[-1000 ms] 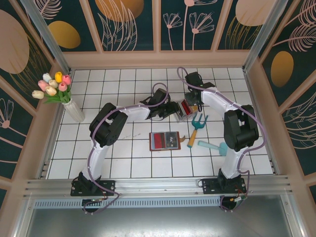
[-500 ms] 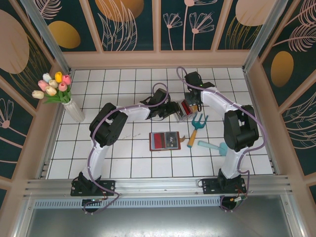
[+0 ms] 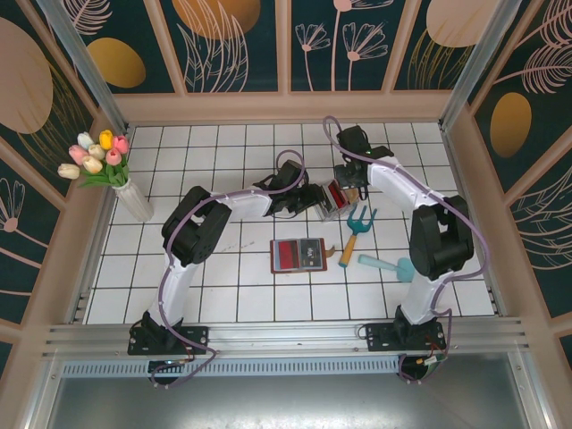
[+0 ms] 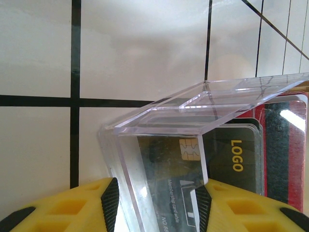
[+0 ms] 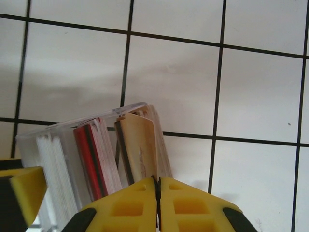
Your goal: Put the credit cards into the card holder
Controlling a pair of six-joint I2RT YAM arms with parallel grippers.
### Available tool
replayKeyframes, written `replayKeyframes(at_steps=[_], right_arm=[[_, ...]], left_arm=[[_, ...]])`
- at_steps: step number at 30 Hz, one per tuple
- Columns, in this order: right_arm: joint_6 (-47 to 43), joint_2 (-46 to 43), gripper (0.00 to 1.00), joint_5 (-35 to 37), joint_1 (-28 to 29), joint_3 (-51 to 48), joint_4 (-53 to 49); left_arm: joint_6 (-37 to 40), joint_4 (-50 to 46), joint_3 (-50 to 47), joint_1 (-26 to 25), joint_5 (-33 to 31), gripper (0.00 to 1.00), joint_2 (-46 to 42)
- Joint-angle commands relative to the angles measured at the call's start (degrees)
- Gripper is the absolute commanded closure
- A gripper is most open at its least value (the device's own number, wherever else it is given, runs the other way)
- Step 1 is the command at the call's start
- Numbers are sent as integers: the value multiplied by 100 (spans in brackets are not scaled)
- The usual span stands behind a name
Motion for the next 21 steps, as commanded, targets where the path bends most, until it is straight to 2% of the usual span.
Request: replayKeyframes(at_steps=[1, 12, 17, 21], right_arm=[[114, -452, 96, -289, -52, 157, -260], [767, -1332, 99, -1447, -76, -371, 97], [1400, -2172, 100, -2245, -78, -1187, 557], [2112, -2846, 100, -3168, 13, -2290, 1302]], left_arm=[[197, -385, -173, 2, -156, 52, -77], [385, -87, -490, 3, -58, 47, -859], [440, -14, -988, 0, -190, 43, -1577], [416, -63, -1893, 1, -502, 42, -2394]])
